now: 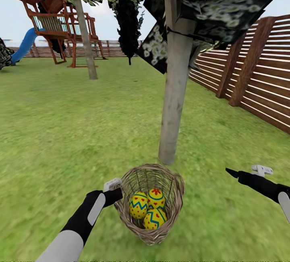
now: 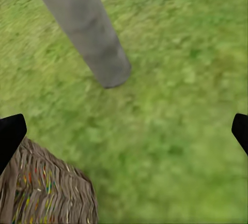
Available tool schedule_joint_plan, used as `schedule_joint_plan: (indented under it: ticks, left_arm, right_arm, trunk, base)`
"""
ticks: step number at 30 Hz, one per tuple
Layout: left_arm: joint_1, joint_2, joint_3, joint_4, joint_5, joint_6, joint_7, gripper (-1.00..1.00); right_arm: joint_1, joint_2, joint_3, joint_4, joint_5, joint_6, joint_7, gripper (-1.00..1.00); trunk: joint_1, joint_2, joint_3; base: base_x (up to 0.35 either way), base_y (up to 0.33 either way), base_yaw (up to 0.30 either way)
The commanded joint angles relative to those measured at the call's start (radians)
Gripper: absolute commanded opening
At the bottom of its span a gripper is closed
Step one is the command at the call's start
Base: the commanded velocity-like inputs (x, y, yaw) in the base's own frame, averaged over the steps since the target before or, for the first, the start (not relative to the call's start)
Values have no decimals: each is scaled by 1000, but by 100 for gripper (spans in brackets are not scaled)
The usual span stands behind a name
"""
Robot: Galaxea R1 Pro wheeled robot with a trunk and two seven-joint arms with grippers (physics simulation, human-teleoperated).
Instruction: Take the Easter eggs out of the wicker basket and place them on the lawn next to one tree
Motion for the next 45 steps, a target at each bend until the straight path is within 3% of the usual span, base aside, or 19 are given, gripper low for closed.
schedule_joint_plan:
  ticks: [1, 5, 11, 12, 27, 37, 38, 41, 45]
  left_arm:
    - [1, -1, 2, 45, 35, -52, 6, -100]
    - [1, 0, 2, 42, 36, -52, 6, -100]
    - [1, 1, 1, 44, 36, -54, 5, -100]
    - [1, 0, 0, 45, 36, -54, 5, 100]
    - [1, 0, -2, 36, 36, -57, 4, 100]
    - [1, 0, -5, 8, 35, -57, 4, 100]
    - [1, 0, -6, -10, 35, -56, 4, 100]
    - [4, 4, -4, -107, 35, -40, 5, 100]
    - [7, 44, 2, -268, 37, 90, 3, 100]
  right_arm:
    - [-1, 1, -2, -1, -3, 7, 2, 100]
    - [-1, 1, -2, -1, -4, 7, 3, 100]
    - [-1, 1, -2, -1, -3, 7, 2, 100]
    - [-1, 1, -2, -1, -3, 7, 2, 100]
    - [-1, 0, -2, 8, -3, 7, 1, 100]
    - [-1, 1, -1, 27, -3, 6, 1, 100]
    - [-1, 1, 2, 29, -4, 5, 1, 100]
    - [-2, 18, 80, 71, 3, -22, 0, 100]
    - [-5, 24, 112, 78, 2, -38, -13, 100]
  trunk:
    - [4, -7, -4]
    - [19, -35, -17]
    - [19, -35, -17]
    - [19, -35, -17]
    - [19, -35, -17]
    - [-19, 35, 14]
    - [-23, 42, 18]
    - [-34, 63, 27]
    - [-50, 91, 39]
  base:
    - [0, 0, 0]
    - [0, 0, 0]
    - [0, 0, 0]
    - [0, 0, 0]
    - [0, 0, 0]
    - [0, 0, 0]
    - [0, 0, 0]
    - [0, 0, 0]
    - [0, 0, 0]
